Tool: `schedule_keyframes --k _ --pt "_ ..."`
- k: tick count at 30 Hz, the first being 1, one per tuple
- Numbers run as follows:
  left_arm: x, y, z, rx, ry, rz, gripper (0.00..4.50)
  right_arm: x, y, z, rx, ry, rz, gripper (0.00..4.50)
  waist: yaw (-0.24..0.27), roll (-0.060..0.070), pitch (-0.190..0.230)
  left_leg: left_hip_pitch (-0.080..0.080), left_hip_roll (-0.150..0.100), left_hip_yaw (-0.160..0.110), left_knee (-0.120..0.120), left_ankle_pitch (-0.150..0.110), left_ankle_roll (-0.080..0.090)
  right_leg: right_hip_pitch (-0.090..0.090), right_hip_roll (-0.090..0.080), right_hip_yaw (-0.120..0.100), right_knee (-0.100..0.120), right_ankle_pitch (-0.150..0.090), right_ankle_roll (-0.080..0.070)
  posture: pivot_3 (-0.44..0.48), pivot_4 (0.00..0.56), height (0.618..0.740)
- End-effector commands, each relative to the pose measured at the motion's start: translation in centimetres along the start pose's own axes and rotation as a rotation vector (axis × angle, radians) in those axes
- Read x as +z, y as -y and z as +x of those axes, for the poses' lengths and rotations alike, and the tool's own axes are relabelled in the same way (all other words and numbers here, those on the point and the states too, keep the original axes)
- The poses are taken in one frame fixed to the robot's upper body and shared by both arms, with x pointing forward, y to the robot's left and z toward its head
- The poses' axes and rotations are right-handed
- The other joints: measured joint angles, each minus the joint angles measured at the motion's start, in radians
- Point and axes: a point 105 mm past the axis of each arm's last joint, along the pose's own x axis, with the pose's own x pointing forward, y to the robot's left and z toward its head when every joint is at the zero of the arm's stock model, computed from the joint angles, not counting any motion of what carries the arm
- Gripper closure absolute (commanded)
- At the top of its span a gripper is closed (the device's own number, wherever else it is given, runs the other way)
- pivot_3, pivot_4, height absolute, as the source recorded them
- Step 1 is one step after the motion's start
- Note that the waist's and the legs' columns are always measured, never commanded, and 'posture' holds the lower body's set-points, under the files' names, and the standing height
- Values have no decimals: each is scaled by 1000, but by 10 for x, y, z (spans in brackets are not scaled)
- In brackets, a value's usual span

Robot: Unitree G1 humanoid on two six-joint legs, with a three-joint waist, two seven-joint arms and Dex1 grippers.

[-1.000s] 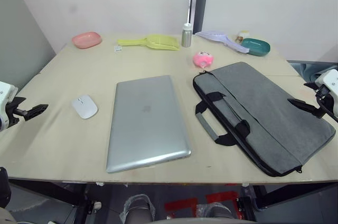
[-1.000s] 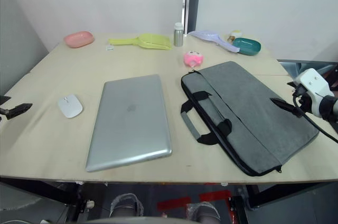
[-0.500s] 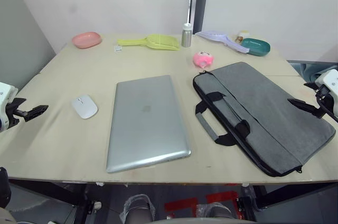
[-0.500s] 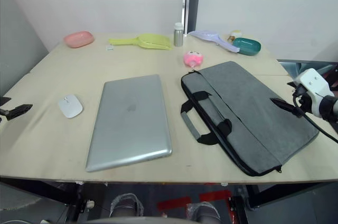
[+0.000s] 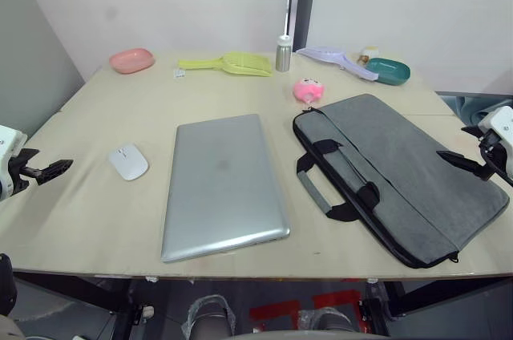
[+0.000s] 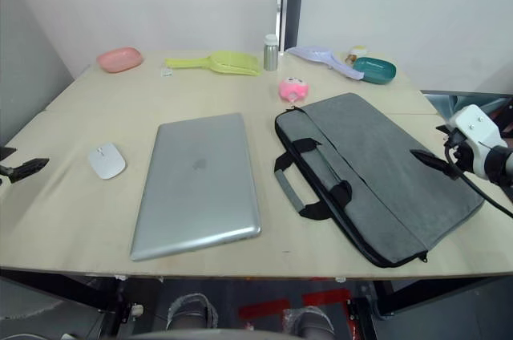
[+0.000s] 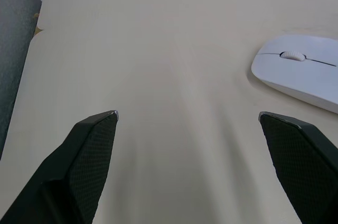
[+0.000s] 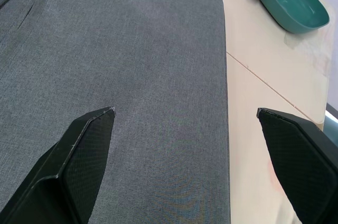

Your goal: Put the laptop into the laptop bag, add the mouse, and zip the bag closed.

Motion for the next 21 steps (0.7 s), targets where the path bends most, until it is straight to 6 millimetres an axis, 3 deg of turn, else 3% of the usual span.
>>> schedule_keyframes --k 1,8,12,15,18,21 --pt "12 -7 -5 25 30 12 0 17 8 -6 -27 49 -39 12 0 0 0 0 0 0 0 0 0 0 0 0 0 0 0 0 150 740" --pt "36 -4 -1 -28 112 -109 0 23 -6 3 34 67 2 12 1 0 0 0 0 0 0 0 0 0 0 0 0 0 0 0 150 740" --pt "64 -1 3 15 227 4 0 43 -21 21 39 139 -5 12 -1 0 1 0 0 0 0 0 0 0 0 0 0 0 0 0 150 740" --pt "68 14 10 -47 219 -22 0 58 -37 33 67 200 0 12 -3 1 1 1 0 1 -1 0 0 0 0 0 0 0 0 0 150 740" --pt "65 43 16 -249 131 -158 0 73 -69 46 180 205 -14 12 -2 2 2 1 0 1 -2 0 0 -1 0 0 0 0 0 0 150 740" --pt "72 68 11 -444 124 -234 0 95 -97 60 248 239 -43 856 -4 2 4 1 0 1 -4 0 -2 -1 1 0 -1 0 0 0 150 740"
